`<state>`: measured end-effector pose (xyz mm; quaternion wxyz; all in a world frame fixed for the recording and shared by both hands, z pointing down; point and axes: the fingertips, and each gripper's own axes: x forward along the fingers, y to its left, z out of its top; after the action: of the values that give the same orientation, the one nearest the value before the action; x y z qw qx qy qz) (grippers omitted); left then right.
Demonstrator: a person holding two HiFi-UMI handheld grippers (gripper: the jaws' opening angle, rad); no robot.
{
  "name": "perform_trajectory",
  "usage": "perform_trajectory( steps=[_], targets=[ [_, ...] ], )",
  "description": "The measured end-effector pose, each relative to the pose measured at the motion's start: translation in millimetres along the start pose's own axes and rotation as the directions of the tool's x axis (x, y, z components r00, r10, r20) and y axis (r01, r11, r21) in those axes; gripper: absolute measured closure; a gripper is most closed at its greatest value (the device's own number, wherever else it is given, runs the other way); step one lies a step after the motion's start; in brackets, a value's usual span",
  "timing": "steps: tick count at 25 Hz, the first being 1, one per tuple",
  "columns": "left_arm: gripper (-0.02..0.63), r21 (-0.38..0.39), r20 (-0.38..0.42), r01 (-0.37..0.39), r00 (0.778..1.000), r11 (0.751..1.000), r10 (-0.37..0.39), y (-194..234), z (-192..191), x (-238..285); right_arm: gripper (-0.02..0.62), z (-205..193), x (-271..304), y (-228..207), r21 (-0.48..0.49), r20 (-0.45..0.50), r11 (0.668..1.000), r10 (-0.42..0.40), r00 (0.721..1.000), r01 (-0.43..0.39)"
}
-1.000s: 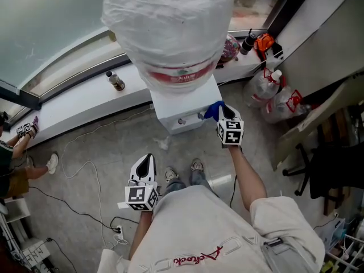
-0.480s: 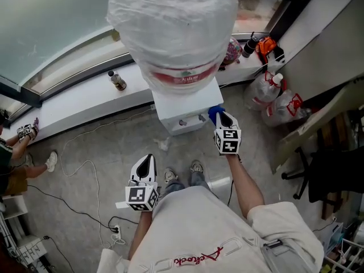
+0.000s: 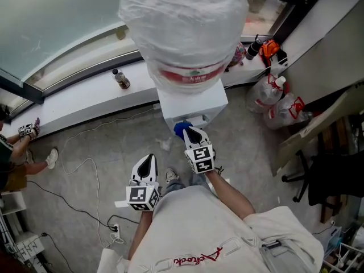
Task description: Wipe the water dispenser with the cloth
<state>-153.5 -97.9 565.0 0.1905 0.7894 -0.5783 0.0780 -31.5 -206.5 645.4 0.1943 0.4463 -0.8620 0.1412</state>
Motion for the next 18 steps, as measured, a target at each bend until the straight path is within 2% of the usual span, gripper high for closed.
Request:
perform_trajectory(
  steps=[4,9,14,18],
  targets=[
    [0.594,-0.009,-0.001,-0.024,1.000,1.000,0.024,10,-2,-8,0.557,7,15,34,-0.019,0.001,0.997,0.068,0.998,-0.068],
    [0.594,-0.022,-0.002,-0.054,0.999,0.998,0.054,24,-5,-18,0.557,7,36,54,-0.028,-0.015,0.994,0.104,0.994,-0.104],
    [0.594,-0.021,-0.005,-0.077,0.997,0.997,0.077,37,-5,-25,0.557,1,58,54,-0.030,-0.044,0.994,0.106,0.993,-0.107],
    [0.594,-0.023,-0.011,-0.085,0.996,0.996,0.085,42,-5,-27,0.557,-6,67,37,-0.028,-0.077,0.997,0.074,0.994,-0.076]
  ],
)
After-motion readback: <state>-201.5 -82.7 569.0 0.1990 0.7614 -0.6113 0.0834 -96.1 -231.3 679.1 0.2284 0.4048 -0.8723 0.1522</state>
